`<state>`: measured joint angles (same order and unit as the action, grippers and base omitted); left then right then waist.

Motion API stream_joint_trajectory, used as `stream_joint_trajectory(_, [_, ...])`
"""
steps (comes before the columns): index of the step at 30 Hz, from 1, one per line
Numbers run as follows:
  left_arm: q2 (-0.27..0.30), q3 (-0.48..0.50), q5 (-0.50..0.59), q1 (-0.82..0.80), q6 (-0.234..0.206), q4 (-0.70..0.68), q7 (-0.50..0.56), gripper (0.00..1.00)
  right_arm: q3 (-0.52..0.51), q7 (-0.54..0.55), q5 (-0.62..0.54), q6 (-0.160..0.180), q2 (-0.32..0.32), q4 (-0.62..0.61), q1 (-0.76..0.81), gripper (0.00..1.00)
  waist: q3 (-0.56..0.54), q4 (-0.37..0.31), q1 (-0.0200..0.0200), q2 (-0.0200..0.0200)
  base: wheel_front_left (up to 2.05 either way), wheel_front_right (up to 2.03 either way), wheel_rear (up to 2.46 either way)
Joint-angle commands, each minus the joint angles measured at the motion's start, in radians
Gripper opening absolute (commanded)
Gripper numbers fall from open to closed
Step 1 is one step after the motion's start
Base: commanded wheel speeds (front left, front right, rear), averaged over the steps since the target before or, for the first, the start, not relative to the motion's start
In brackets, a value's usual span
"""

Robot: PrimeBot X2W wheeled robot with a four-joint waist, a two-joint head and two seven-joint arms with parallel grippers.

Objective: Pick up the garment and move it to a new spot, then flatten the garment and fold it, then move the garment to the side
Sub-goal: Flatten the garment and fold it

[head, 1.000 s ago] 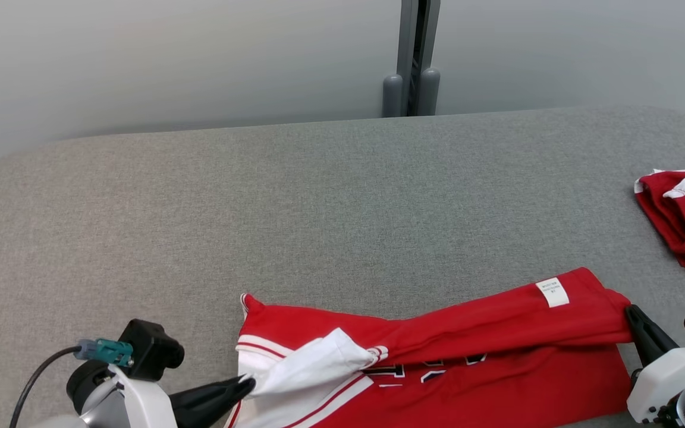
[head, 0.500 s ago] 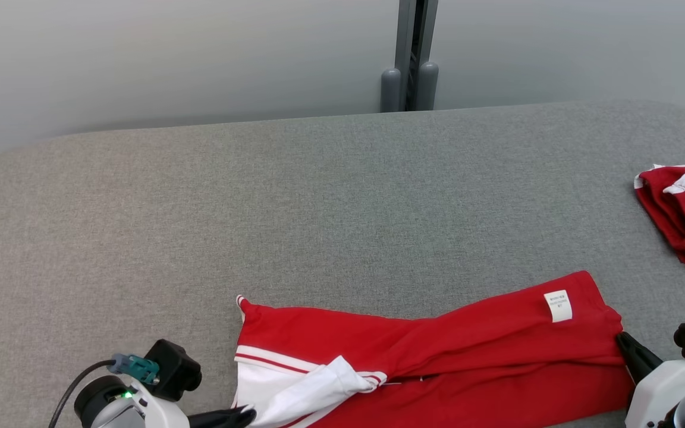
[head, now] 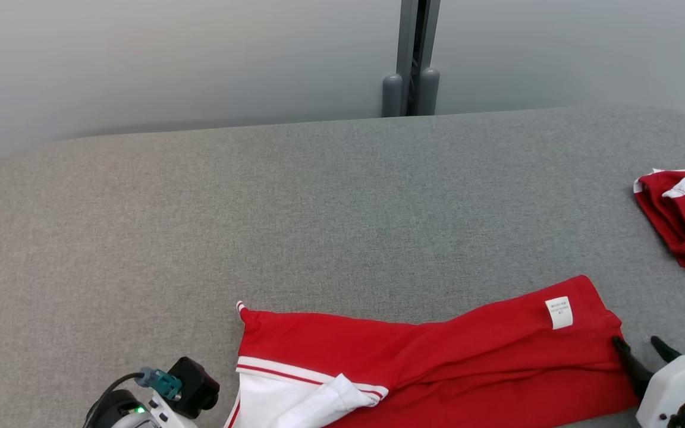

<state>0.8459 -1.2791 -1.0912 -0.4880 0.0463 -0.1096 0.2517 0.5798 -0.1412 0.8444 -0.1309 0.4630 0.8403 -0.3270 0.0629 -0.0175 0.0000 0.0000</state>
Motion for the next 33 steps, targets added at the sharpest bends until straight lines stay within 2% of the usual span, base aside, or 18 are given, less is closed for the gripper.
stream_joint_trajectory(1, [-0.001,0.002,0.012,0.014,0.001,0.009,-0.002,0.38,-0.011,-0.004,0.015,0.000,0.011,0.011,-0.013,1.00,-0.005,-0.001,0.0000,0.0000,0.00,0.00,0.00])
stream_joint_trajectory(2, [-0.004,0.002,0.017,0.015,-0.001,0.013,-0.004,0.56,-0.013,-0.007,0.019,0.000,0.009,0.015,-0.015,1.00,-0.008,-0.002,0.0000,0.0000,0.00,0.00,0.00])
stream_joint_trajectory(3, [-0.007,0.002,0.021,0.017,-0.006,0.018,-0.009,0.95,-0.013,-0.009,0.021,0.000,0.009,0.018,-0.018,1.00,-0.011,-0.002,0.0000,0.0000,0.00,0.00,0.00])
stream_joint_trajectory(4, [-0.010,0.002,0.024,0.020,-0.010,0.022,-0.012,1.00,-0.013,-0.016,0.022,0.000,0.009,0.019,-0.023,1.00,-0.014,-0.003,0.0000,0.0000,0.00,0.00,0.00])
stream_joint_trajectory(11, [-0.034,0.037,0.056,0.007,-0.027,0.044,-0.095,1.00,-0.033,-0.083,0.021,0.000,0.020,-0.002,-0.045,1.00,-0.033,-0.008,0.0000,0.0000,0.00,0.00,0.00])
stream_joint_trajectory(16, [-0.087,0.128,0.099,0.000,-0.105,0.099,-0.293,1.00,-0.075,-0.121,-0.007,0.000,0.020,-0.051,-0.044,1.00,-0.040,-0.010,0.0000,0.0000,0.00,0.00,0.00])
stream_joint_trajectory(17, [-0.113,0.164,0.095,0.010,-0.126,0.126,-0.369,1.00,-0.111,-0.126,-0.029,0.000,0.016,-0.080,-0.034,1.00,-0.042,-0.012,0.0000,0.0000,0.00,0.00,0.00])
stream_joint_trajectory(19, [-0.147,0.195,0.091,0.023,-0.149,0.152,-0.439,1.00,-0.168,-0.126,-0.062,0.000,0.003,-0.123,-0.016,1.00,-0.046,-0.015,0.0000,0.0000,0.00,0.00,0.00])
stream_joint_trajectory(24, [-0.237,0.328,0.088,0.073,-0.196,0.220,-0.513,1.00,-0.305,-0.126,-0.157,0.000,-0.050,-0.237,0.068,1.00,-0.051,-0.023,0.0000,0.0000,0.00,0.00,0.00])
stream_joint_trajectory(27, [-0.317,0.490,0.143,0.137,-0.186,0.227,-0.516,1.00,-0.359,-0.125,-0.194,0.000,-0.086,-0.275,0.123,1.00,-0.050,-0.024,0.0000,0.0000,0.00,0.00,0.00])
stream_joint_trajectory(31, [-0.426,0.683,0.258,0.255,-0.124,0.254,-0.516,1.00,-0.392,-0.124,-0.228,0.000,-0.124,-0.285,0.166,1.00,-0.050,-0.027,0.0000,0.0000,0.00,0.00,0.00])
stream_joint_trajectory(32, [-0.426,0.683,0.258,0.255,-0.124,0.254,-0.516,1.00,-0.392,-0.124,-0.228,0.000,-0.124,-0.285,0.166,1.00,-0.050,-0.027,0.0000,0.0000,0.00,0.00,0.00])
stream_joint_trajectory(33, [-0.456,0.728,0.284,0.281,-0.107,0.264,-0.516,1.00,-0.397,-0.124,-0.233,0.000,-0.131,-0.282,0.173,1.00,-0.050,-0.028,0.0000,0.0000,0.00,0.00,0.00])
